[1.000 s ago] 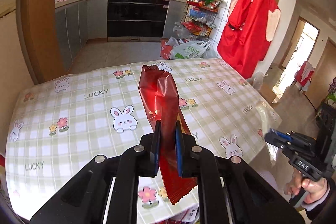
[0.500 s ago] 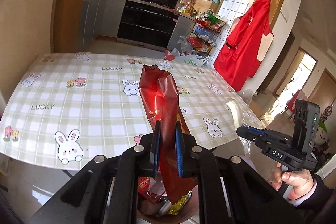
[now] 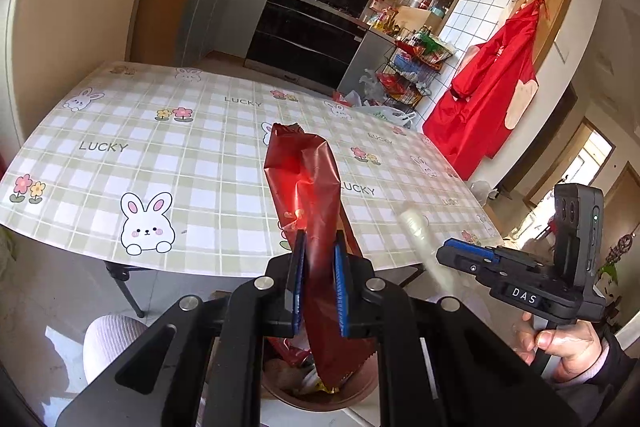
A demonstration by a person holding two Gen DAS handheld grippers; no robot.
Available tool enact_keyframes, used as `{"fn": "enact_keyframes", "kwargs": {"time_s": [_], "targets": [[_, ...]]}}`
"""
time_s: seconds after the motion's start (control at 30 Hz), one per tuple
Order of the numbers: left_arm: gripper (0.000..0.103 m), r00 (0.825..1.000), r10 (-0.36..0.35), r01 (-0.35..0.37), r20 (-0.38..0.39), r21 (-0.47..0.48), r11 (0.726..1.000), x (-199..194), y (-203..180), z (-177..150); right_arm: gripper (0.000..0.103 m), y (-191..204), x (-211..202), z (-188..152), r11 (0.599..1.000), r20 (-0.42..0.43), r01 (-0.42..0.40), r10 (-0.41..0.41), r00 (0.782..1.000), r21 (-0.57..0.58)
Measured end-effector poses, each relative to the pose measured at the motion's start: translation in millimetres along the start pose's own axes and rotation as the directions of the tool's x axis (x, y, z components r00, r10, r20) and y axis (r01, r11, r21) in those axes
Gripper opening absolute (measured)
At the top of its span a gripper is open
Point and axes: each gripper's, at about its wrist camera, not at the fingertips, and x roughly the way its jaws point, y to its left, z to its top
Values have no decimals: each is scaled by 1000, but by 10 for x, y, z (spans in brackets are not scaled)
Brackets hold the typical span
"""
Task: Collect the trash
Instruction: 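Drop the fork into the bin with the right gripper while the left holds the packet, then lower the red snack packet into the bin and open the left gripper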
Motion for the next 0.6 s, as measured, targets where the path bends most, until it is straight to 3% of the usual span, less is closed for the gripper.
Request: {"fn": "enact_keyframes", "kwargs": {"time_s": [0.1, 0.17, 0.23, 0.3, 0.6], "targets": [[13, 1000, 3, -3, -19, -7, 1000, 95, 15, 1, 45, -88, 44, 1, 1000, 5, 13, -13, 1000, 22], [13, 999, 0, 0, -38, -4, 1000, 163, -3, -11, 60, -147, 19, 9, 999, 30, 32, -33, 999, 31], [13, 998, -9, 8, -58, -4, 1000, 231, -32, -27, 84, -188, -22, 31, 998, 64, 54, -56, 996, 43], [13, 996, -28, 27, -82, -11, 1000, 302, -60, -42, 93, -238, -68, 61, 996, 100, 71, -75, 992, 45], [14, 988, -36, 51, -153, 92, 994, 534, -391, -108, 97, -515, -271, 78, 984, 199, 134, -155, 968, 116]]}}
